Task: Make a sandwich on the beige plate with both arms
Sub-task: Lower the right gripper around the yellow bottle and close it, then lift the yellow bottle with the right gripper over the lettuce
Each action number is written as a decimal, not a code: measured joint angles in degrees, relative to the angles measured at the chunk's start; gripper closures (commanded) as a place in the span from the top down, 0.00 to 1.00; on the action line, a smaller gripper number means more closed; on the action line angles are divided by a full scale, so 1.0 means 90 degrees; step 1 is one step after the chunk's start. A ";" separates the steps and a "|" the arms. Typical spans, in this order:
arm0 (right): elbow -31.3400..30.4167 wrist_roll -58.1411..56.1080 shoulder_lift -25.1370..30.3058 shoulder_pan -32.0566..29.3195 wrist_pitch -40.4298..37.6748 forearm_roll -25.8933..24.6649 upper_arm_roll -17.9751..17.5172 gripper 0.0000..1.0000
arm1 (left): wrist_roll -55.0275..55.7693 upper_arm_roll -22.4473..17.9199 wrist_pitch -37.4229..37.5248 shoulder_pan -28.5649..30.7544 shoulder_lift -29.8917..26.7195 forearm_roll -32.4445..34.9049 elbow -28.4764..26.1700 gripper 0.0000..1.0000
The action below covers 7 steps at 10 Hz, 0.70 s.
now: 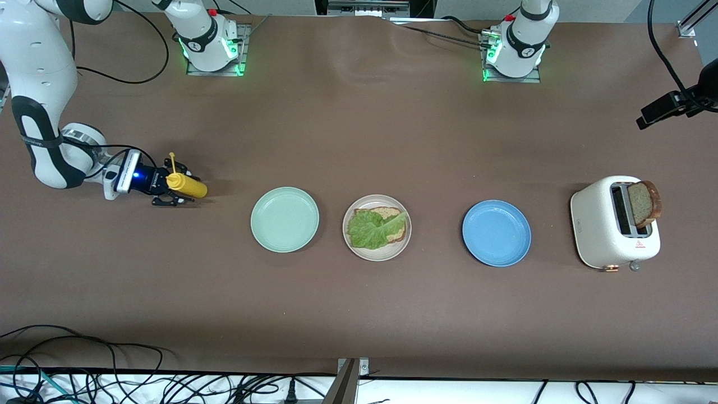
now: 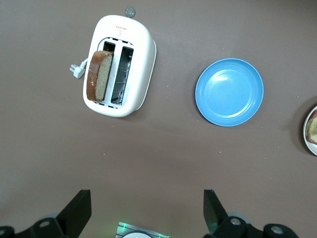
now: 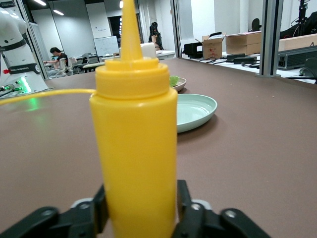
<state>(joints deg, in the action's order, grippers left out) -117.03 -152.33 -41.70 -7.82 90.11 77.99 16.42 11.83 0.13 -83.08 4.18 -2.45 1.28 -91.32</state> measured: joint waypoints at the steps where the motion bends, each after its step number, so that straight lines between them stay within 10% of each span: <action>1: 0.0010 0.0000 0.0000 0.0006 0.0024 0.0035 0.0000 0.30 | 0.0000 0.0000 0.0000 0.0000 0.0000 0.0000 0.0000 1.00; 7: 0.0911 0.1188 0.0096 0.0591 0.0887 -0.0129 0.0005 0.29 | 0.0000 0.0000 0.0000 0.0003 0.0000 0.0000 0.0000 1.00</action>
<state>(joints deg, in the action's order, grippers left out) -108.83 -141.64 -40.84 -2.50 98.09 76.83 16.47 11.83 0.13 -83.08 4.21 -2.45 1.28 -91.32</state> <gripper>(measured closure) 0.709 0.000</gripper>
